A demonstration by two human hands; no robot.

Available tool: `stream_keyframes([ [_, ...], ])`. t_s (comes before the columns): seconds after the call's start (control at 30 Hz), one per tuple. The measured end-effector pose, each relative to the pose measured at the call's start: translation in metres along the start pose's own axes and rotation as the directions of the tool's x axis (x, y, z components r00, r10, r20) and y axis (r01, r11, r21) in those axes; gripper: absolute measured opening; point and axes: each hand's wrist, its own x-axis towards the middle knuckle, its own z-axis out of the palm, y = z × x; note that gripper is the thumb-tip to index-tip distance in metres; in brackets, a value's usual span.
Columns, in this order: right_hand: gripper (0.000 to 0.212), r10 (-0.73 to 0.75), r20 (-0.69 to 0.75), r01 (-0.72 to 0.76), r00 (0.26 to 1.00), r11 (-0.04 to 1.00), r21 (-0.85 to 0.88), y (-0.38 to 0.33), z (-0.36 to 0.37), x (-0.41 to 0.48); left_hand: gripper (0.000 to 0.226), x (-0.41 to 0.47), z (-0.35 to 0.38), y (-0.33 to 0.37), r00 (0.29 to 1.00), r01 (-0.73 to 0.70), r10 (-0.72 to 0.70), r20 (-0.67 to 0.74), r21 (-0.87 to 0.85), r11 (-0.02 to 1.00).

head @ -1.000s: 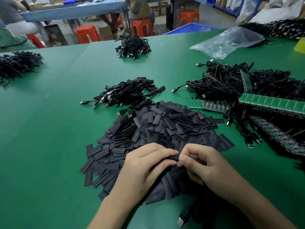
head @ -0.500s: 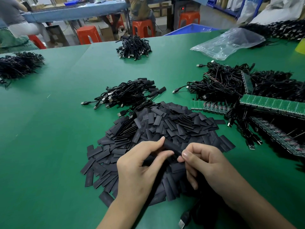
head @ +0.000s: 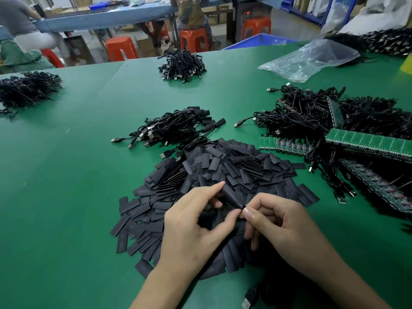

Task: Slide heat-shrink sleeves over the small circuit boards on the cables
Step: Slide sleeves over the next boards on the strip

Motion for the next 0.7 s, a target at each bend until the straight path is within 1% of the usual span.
stream_keyframes([
  [0.13, 0.018, 0.017, 0.025, -0.017, 1.0, 1.0, -0.027, -0.002, -0.002, 0.0, 0.042, 0.003, -0.005, -0.003, 1.0, 0.017, -0.017, -0.027, 0.009, 1.0],
  [0.23, 0.018, 0.035, 0.064, -0.035, 0.997, 0.999, -0.007, -0.004, -0.005, -0.001, 0.042, 0.004, -0.006, -0.003, 0.999, 0.021, -0.021, -0.037, 0.009, 1.0],
  [0.3, 0.017, 0.052, 0.093, -0.056, 0.994, 0.998, 0.036, -0.005, -0.007, -0.001, 0.043, 0.005, -0.006, -0.003, 0.999, 0.024, -0.024, -0.028, -0.008, 1.0],
  [0.33, 0.016, 0.066, 0.105, -0.075, 0.992, 0.994, 0.083, -0.005, -0.008, 0.0, 0.044, 0.005, -0.006, -0.003, 0.999, 0.034, -0.034, -0.016, -0.028, 0.999],
  [0.4, 0.017, 0.099, 0.118, -0.125, 0.988, 0.963, 0.24, -0.005, -0.009, 0.0, 0.054, 0.003, -0.005, -0.001, 0.996, 0.093, -0.092, 0.016, -0.101, 0.99],
  [0.47, 0.017, 0.126, 0.102, -0.159, 0.987, 0.883, 0.441, -0.006, -0.011, 0.001, 0.067, 0.0, -0.001, 0.007, 0.979, 0.204, -0.191, 0.074, -0.234, 0.951],
  [0.5, 0.015, 0.144, 0.078, -0.163, 0.986, 0.827, 0.538, -0.006, -0.011, 0.002, 0.067, -0.002, 0.002, 0.012, 0.967, 0.253, -0.229, 0.115, -0.285, 0.925],
  [0.57, 0.013, 0.192, -0.006, -0.133, 0.981, 0.702, 0.7, -0.006, -0.009, 0.004, 0.049, -0.005, 0.007, 0.024, 0.943, 0.31, -0.251, 0.216, -0.309, 0.899],
  [0.6, 0.015, 0.208, -0.066, -0.087, 0.976, 0.647, 0.758, -0.006, -0.008, 0.005, 0.04, -0.005, 0.009, 0.031, 0.924, 0.338, -0.252, 0.286, -0.31, 0.888],
  [0.63, 0.018, 0.213, -0.138, -0.023, 0.967, 0.615, 0.788, -0.006, -0.007, 0.006, 0.035, -0.005, 0.01, 0.037, 0.893, 0.383, -0.259, 0.368, -0.319, 0.867],
  [0.67, 0.02, 0.202, -0.217, 0.048, 0.955, 0.616, 0.787, -0.005, -0.005, 0.007, 0.035, -0.003, 0.01, 0.042, 0.851, 0.438, -0.27, 0.45, -0.325, 0.838],
  [0.7, 0.021, 0.181, -0.29, 0.112, 0.94, 0.638, 0.762, -0.005, -0.003, 0.007, 0.037, -0.002, 0.012, 0.045, 0.807, 0.486, -0.282, 0.518, -0.315, 0.815],
])
